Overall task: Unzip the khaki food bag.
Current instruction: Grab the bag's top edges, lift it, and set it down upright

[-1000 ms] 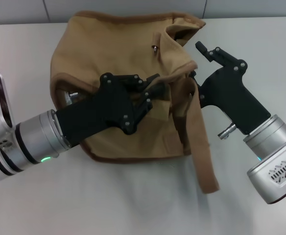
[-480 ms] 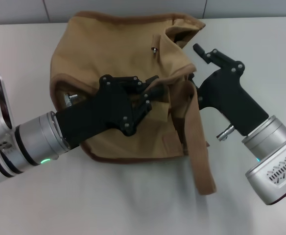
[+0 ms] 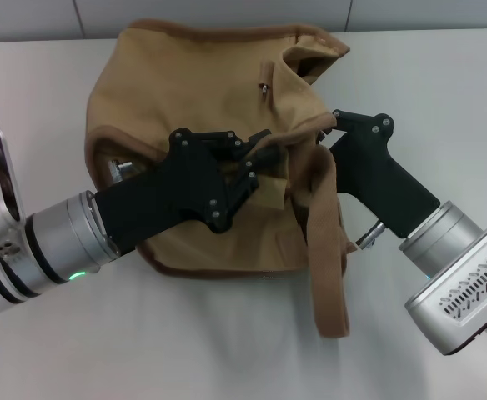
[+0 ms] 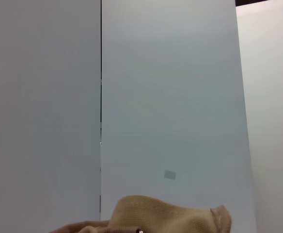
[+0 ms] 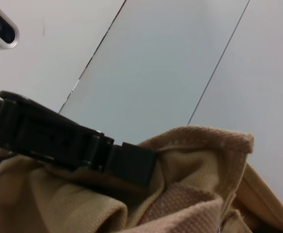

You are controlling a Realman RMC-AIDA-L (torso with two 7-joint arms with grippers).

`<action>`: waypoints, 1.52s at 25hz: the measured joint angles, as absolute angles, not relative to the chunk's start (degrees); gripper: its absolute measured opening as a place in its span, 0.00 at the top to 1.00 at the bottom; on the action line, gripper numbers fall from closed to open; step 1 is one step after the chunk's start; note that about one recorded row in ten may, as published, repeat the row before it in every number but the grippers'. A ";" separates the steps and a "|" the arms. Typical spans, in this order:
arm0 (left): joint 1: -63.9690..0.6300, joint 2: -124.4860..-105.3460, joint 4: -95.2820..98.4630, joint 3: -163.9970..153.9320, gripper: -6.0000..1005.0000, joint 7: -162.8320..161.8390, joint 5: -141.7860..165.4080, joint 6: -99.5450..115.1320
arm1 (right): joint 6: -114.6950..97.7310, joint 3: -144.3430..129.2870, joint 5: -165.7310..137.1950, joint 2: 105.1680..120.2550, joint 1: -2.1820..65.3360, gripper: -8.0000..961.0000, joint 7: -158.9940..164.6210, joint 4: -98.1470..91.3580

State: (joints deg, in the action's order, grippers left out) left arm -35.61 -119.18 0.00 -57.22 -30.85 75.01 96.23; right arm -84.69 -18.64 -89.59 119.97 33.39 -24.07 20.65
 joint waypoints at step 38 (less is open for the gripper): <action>-24.02 -118.65 2.18 -29.74 0.91 -36.59 74.31 102.86 | -82.45 -18.11 -92.79 119.94 28.24 0.98 -14.68 14.65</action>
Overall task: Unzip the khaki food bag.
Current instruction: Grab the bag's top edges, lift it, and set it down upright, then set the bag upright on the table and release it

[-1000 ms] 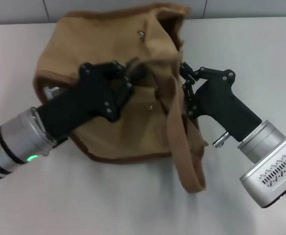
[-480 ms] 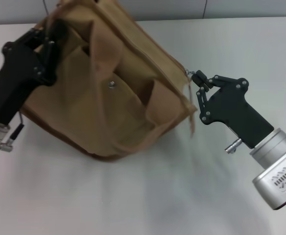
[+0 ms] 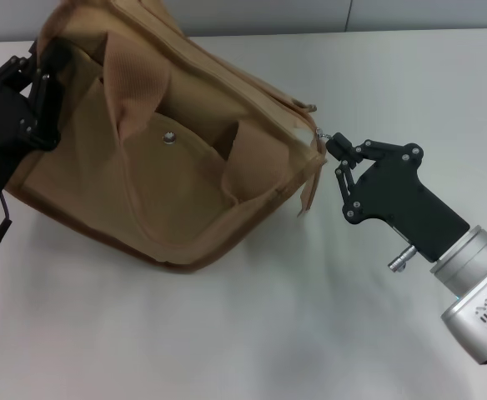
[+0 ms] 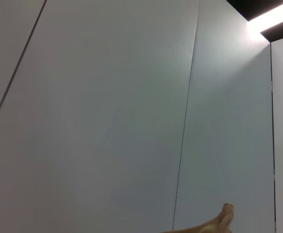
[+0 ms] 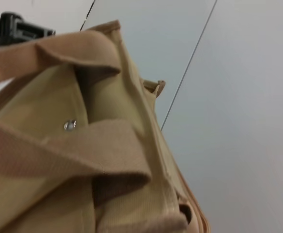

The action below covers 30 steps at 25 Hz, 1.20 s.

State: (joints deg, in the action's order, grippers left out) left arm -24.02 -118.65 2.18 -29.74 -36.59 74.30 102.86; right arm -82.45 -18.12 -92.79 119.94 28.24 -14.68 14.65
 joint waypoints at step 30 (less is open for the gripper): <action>-22.89 -118.82 1.75 -30.08 0.91 -36.83 75.17 102.56 | -67.22 -17.95 -93.27 119.88 40.11 0.63 5.07 8.82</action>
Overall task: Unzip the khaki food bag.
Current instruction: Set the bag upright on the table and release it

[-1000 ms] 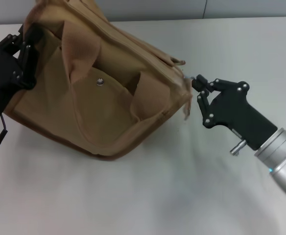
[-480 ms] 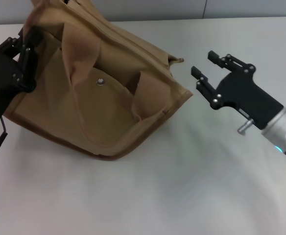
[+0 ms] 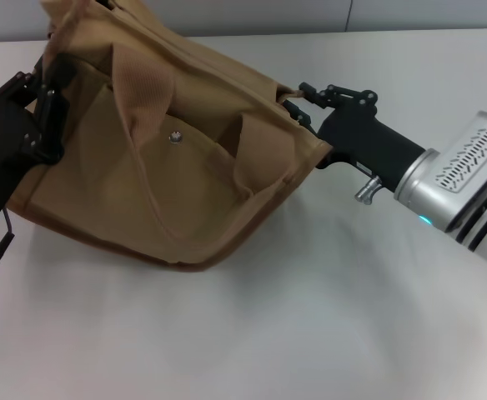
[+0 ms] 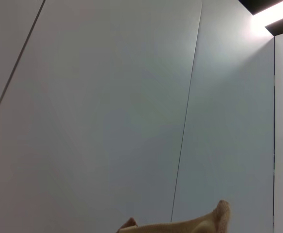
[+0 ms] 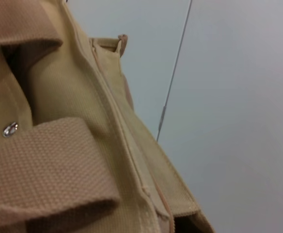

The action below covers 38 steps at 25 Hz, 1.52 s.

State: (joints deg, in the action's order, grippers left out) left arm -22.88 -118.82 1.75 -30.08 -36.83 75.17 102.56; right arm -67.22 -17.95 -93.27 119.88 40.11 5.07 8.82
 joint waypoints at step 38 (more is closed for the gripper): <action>-24.57 -118.80 -0.74 -40.46 0.86 -40.97 75.62 95.74 | -82.51 -1.15 -92.89 119.55 36.52 0.88 28.66 5.28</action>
State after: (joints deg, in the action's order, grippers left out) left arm -24.57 -118.80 -0.74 -40.46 -40.97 75.62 95.74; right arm -82.51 -1.15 -92.89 119.55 36.52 28.66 5.28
